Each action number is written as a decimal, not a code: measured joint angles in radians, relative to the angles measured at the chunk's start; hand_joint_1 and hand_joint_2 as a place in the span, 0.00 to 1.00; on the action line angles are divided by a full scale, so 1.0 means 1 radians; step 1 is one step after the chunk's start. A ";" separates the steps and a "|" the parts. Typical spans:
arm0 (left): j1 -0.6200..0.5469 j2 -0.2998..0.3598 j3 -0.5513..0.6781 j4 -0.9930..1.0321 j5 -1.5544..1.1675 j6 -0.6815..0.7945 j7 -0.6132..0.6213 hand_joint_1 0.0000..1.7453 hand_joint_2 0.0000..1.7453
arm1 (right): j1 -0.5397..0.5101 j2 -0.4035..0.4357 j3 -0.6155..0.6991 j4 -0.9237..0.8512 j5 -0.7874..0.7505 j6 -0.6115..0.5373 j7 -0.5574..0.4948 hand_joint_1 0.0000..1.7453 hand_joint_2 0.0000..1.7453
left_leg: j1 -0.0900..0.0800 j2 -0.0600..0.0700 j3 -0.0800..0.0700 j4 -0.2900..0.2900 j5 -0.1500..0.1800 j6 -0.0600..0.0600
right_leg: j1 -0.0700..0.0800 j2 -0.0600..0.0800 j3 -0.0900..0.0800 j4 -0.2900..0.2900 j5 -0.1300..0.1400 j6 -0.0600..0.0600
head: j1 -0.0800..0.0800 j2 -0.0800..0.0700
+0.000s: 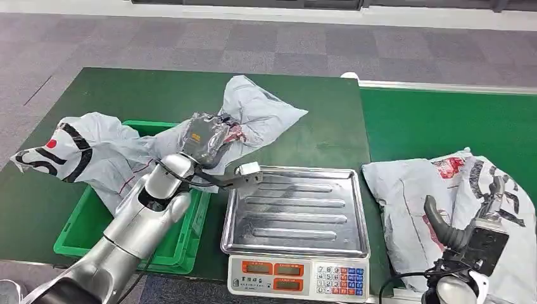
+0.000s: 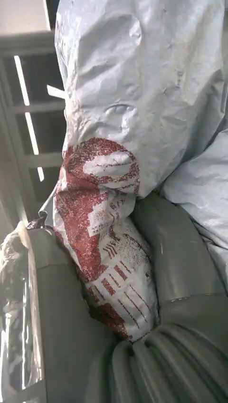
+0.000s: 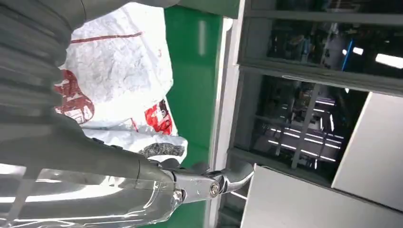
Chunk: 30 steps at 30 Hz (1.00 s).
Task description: Moved the parcel from conveyor to table for the left to box.
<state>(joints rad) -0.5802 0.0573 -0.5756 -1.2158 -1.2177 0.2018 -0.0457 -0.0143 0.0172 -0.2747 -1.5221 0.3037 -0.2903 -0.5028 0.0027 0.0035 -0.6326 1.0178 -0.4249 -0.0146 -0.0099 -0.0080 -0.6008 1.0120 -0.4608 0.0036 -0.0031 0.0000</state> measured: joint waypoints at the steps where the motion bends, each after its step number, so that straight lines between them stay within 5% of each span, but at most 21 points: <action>1: 0.000 0.000 0.000 0.000 0.000 0.000 0.000 1.00 1.00 | 0.000 0.000 0.000 0.000 0.000 0.000 0.000 0.00 1.00 | 0.000 0.000 0.000 0.000 0.000 0.000 | 0.000 0.000 0.000 0.000 0.000 0.000 | 0.000 0.000; 6: 0.001 0.002 0.002 -0.001 0.000 0.000 -0.001 1.00 1.00 | 0.001 0.000 0.000 0.000 0.000 0.000 0.000 0.00 1.00 | 0.000 0.000 0.000 0.000 0.000 0.000 | 0.000 0.000 0.000 0.000 0.000 0.000 | 0.000 0.000; 15: 0.104 0.128 0.084 -0.149 0.071 -0.018 -0.074 1.00 1.00 | 0.080 -0.002 0.000 -0.040 -0.021 -0.015 0.000 0.00 1.00 | 0.000 0.000 0.000 0.000 -0.001 0.000 | 0.000 0.000 0.000 0.000 -0.001 -0.001 | 0.000 0.000; 30: 0.164 0.193 0.148 -0.278 0.013 -0.023 -0.061 1.00 1.00 | 0.130 0.010 -0.001 -0.098 -0.011 -0.008 0.001 0.00 1.00 | 0.000 0.000 0.000 0.000 -0.001 -0.001 | 0.000 0.000 0.000 0.000 -0.002 -0.001 | 0.000 0.000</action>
<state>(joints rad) -0.4163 0.2507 -0.4280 -1.4943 -1.2047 0.1793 -0.1072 0.1160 0.0275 -0.2754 -1.6205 0.2930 -0.2979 -0.5020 0.0028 0.0036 -0.6327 1.0178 -0.4257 -0.0153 -0.0097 -0.0077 -0.6010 1.0120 -0.4627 0.0028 -0.0027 0.0000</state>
